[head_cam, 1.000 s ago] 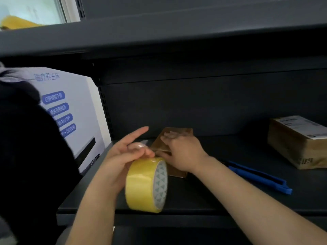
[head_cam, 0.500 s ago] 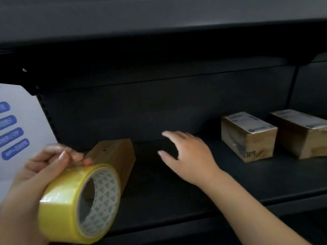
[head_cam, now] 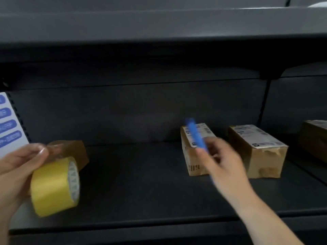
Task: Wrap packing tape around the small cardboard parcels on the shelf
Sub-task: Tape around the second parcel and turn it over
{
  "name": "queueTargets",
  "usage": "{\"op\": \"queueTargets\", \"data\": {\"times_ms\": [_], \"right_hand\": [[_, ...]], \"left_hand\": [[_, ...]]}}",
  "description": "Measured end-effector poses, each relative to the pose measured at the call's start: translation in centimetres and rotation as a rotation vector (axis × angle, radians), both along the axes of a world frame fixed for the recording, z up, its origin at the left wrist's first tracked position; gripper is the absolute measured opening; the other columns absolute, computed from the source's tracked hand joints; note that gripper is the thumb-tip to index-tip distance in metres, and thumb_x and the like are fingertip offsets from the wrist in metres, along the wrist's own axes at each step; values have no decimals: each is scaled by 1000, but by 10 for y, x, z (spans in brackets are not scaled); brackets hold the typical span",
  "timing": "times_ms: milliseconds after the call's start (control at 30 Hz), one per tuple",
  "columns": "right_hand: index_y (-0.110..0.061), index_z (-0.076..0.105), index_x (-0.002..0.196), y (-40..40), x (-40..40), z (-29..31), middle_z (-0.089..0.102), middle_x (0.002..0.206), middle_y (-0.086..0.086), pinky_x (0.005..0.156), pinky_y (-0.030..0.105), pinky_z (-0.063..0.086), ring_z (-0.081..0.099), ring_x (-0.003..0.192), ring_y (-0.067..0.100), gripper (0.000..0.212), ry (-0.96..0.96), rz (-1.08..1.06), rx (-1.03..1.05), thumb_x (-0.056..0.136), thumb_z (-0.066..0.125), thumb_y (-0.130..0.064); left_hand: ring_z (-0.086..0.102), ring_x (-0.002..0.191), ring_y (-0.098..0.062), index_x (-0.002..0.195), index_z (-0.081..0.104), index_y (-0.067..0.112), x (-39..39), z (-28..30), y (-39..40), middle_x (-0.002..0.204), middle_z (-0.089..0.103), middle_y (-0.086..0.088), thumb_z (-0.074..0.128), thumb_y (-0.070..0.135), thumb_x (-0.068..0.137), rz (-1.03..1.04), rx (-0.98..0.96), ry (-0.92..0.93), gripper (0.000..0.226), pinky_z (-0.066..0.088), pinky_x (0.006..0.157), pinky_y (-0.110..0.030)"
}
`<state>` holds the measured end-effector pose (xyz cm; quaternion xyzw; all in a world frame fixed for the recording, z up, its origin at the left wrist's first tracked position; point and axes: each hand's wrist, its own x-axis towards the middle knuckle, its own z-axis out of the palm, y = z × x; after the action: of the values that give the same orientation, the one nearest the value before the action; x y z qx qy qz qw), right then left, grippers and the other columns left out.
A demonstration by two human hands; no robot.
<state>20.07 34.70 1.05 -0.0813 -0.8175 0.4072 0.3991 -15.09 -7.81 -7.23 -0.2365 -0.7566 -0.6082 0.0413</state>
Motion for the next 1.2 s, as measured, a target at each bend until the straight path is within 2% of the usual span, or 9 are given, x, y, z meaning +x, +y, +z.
{"op": "queueTargets", "data": {"times_ms": [67,167,333,633,733,800,900,1067,1200], "right_hand": [[-25,55,104,31,9,6,61,88,-10,66,21,42,59,81,7,17,98,-146,-123,89,56,-33],[-16,55,114,66,3,4,59,92,0,62,26,38,58,90,20,27,-90,-247,-127,95,48,-33],[-11,40,138,86,-7,-12,55,127,15,79,29,40,54,112,30,45,-407,-327,59,97,45,-28],[-26,43,132,110,-12,-26,51,124,2,69,32,47,57,104,22,39,-1000,-471,517,95,40,-37],[-24,50,125,106,-13,-23,56,116,2,69,31,45,57,102,22,37,-970,-469,553,96,35,-43],[-18,52,122,94,-13,-10,59,114,7,70,33,44,57,102,25,38,-757,-509,515,98,31,-39],[-16,41,135,69,-16,22,50,134,12,87,39,45,47,122,32,56,-511,-522,493,94,29,-53],[-27,14,149,24,-52,39,20,155,7,97,44,42,30,136,35,105,-819,-306,509,66,31,-89],[-17,25,145,21,-69,24,34,144,8,83,38,45,41,122,33,93,-836,-416,567,75,44,-76]], "left_hand": [[66,102,-13,106,66,27,99,53,61,109,70,5,56,30,92,29,-39,30,17,51,91,-44],[66,88,-7,75,69,24,159,88,118,89,74,15,52,6,89,7,-3,97,28,48,82,-30],[68,63,-6,77,63,7,158,98,181,76,74,-2,56,-3,86,-20,-163,77,15,55,65,-21],[63,77,-6,77,77,17,140,81,269,78,70,6,70,11,78,-39,-781,134,9,53,77,-23],[64,87,-9,90,76,17,141,84,278,95,72,2,69,13,80,-26,-852,130,12,52,83,-24],[65,94,-12,103,72,18,141,84,280,102,70,1,73,14,77,-39,-852,98,26,51,89,-28],[66,90,-13,105,71,18,141,81,281,101,72,0,73,10,75,-8,-817,107,32,54,86,-28],[64,101,-8,117,64,11,147,82,283,113,69,-3,62,5,84,-79,-873,233,34,47,86,-13],[64,97,-5,114,66,17,152,80,284,109,71,2,61,7,84,-42,-858,356,32,47,85,-14]]}}
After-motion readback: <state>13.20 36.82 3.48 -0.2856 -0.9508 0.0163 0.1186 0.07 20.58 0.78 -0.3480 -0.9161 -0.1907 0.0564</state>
